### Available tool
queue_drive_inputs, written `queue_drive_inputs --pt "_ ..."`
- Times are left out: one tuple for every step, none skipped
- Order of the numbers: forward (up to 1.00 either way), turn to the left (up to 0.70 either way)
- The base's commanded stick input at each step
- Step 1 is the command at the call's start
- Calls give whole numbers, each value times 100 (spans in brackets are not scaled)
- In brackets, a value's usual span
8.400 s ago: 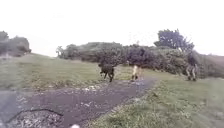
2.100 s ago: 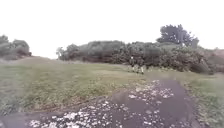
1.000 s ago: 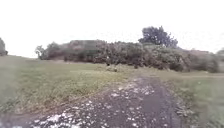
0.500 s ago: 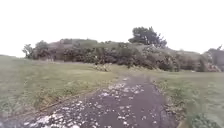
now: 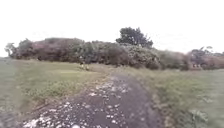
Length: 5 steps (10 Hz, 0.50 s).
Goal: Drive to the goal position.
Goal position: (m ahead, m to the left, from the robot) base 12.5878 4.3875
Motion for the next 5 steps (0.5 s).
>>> queue_drive_inputs --pt "0 0" --pt "0 0" --pt "0 0" --pt "0 0" --pt "0 0"
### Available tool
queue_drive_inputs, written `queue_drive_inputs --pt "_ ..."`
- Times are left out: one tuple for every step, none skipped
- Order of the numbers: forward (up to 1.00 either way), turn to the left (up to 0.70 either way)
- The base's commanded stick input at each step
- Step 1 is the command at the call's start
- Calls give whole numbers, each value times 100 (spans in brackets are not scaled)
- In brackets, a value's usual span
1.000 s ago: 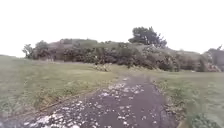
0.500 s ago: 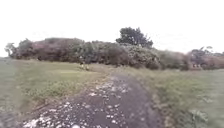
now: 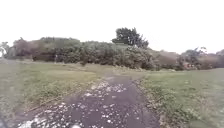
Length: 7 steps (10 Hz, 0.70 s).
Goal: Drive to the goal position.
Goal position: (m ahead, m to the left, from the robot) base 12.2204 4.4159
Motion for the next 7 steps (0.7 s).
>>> queue_drive_inputs --pt "0 0" --pt "1 0" --pt "15 0" --pt "50 0" --pt "50 0" --pt "50 0" --pt "50 0"
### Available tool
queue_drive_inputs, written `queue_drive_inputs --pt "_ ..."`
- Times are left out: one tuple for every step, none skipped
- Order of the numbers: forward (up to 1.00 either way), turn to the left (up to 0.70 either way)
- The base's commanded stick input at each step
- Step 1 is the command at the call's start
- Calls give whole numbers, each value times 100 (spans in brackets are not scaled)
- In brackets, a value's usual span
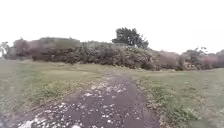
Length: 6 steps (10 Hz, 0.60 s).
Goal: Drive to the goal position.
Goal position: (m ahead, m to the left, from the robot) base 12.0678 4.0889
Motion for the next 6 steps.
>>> queue_drive_inputs --pt "50 0" --pt "50 0" --pt "50 0" --pt "50 0" --pt "50 0" --pt "50 0"
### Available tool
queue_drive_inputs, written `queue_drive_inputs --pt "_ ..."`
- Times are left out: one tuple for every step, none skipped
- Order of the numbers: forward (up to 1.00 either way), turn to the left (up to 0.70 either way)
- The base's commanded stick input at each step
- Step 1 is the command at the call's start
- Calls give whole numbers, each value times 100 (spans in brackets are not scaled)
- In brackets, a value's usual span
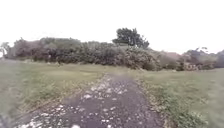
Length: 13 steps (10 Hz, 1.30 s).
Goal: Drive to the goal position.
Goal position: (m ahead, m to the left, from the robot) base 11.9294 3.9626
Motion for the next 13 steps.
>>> queue_drive_inputs --pt "50 0" --pt "50 0" --pt "50 1" --pt "50 8" --pt "50 16" --pt "50 23" --pt "50 30" --pt "50 37" --pt "50 44" --pt "50 48" --pt "50 32" --pt "50 16" --pt "50 0"
